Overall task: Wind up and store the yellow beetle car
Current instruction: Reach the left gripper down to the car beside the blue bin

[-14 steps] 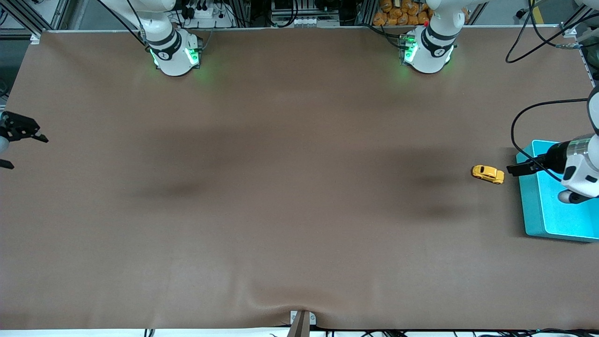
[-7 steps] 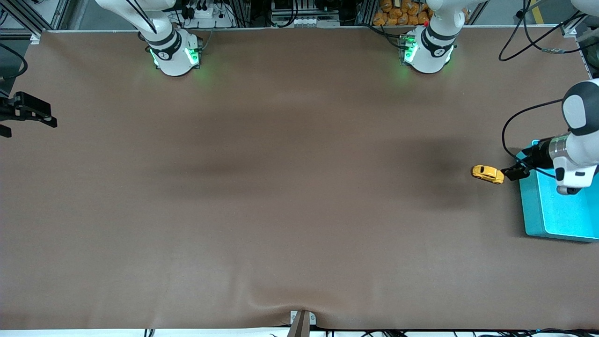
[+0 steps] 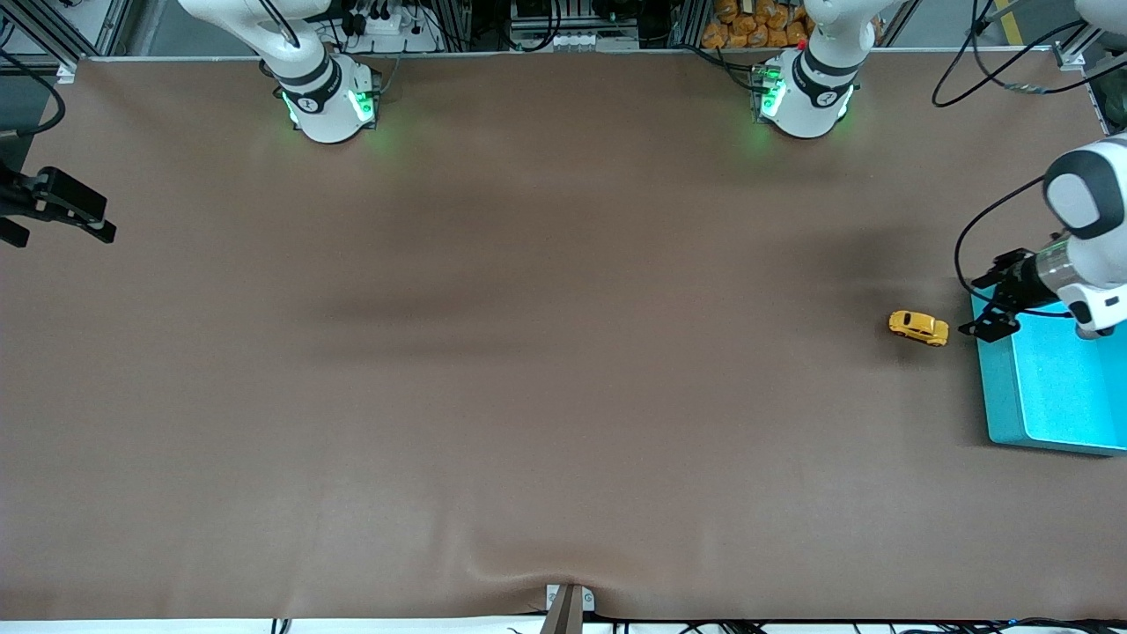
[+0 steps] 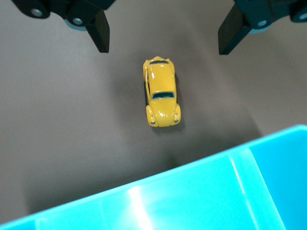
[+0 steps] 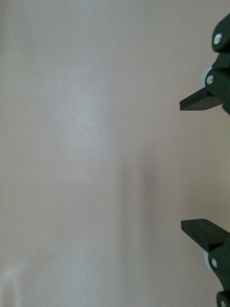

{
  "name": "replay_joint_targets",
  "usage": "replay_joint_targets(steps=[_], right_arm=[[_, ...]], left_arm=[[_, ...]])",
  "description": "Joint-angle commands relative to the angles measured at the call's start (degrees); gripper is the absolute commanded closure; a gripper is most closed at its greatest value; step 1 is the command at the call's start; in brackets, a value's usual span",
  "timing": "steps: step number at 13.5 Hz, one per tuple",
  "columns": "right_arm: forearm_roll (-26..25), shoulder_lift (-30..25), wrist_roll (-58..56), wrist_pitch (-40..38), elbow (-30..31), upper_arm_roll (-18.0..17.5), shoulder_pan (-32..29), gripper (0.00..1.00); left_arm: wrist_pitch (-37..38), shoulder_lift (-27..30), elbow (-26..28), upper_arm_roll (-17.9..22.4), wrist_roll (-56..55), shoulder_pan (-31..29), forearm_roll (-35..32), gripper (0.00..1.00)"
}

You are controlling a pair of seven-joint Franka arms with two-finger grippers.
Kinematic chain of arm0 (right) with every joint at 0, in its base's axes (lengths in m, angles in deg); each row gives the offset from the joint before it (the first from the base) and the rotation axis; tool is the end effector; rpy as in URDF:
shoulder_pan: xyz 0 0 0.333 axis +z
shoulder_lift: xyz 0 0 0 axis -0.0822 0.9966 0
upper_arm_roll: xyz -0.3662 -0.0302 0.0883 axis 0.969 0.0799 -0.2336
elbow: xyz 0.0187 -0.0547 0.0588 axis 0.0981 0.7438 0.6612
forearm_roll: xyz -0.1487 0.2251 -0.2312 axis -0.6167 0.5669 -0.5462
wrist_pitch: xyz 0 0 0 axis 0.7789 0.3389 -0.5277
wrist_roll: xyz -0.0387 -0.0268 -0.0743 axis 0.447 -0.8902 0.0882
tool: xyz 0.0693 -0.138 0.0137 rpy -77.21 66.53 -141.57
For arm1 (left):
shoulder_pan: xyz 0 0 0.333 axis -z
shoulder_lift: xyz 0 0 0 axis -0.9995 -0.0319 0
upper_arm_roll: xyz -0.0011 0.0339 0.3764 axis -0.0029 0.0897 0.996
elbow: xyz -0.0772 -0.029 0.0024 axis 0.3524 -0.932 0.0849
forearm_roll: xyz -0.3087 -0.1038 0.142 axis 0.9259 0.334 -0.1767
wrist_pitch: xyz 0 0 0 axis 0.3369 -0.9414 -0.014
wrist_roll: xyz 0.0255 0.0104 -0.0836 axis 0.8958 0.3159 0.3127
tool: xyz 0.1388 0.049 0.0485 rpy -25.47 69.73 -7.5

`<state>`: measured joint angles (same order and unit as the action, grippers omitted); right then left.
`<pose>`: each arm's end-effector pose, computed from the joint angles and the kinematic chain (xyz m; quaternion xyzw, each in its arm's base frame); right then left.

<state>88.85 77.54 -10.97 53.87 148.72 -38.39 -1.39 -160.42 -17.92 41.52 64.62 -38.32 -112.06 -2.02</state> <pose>0.5222 -0.0097 0.6720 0.9996 0.0070 0.0264 0.0013 0.5182 0.1593 0.3341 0.8270 0.5601 -0.0405 0.0264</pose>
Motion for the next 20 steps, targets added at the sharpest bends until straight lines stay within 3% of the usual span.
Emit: replay_joint_targets(steps=[1,8,16,17,18,19,20], right_arm=[[0.6,-6.0,3.7,4.5,9.2,0.4,0.3,0.00],[0.6,-5.3,3.9,2.2,8.3,0.5,0.3,0.00],[0.6,-4.7,3.8,2.3,7.1,0.4,0.5,0.00],[0.6,-4.6,3.8,2.2,7.1,0.4,0.5,0.00],[0.6,-4.4,3.8,2.2,7.1,0.4,0.5,0.00],[0.6,-4.4,3.8,2.2,7.1,0.3,0.5,0.00],[0.6,-4.4,3.8,2.3,7.0,0.3,0.6,0.00]], left_arm=[[-3.8,-2.2,0.8,-0.6,-5.5,-0.3,1.0,0.00],[-12.9,-8.8,2.0,-0.3,-6.9,-0.2,0.1,0.00],[-13.5,-11.0,3.0,-0.3,-6.6,-0.2,-5.0,0.00],[-13.7,-11.3,3.0,-0.3,-6.6,-0.2,-5.3,0.06],[-14.1,-11.3,3.0,-0.3,-6.6,-0.2,-5.4,0.61],[-14.1,-11.3,3.0,-0.3,-6.6,-0.2,-5.4,0.98],[-14.1,-11.1,3.0,-0.3,-6.6,-0.2,-5.4,1.00]])
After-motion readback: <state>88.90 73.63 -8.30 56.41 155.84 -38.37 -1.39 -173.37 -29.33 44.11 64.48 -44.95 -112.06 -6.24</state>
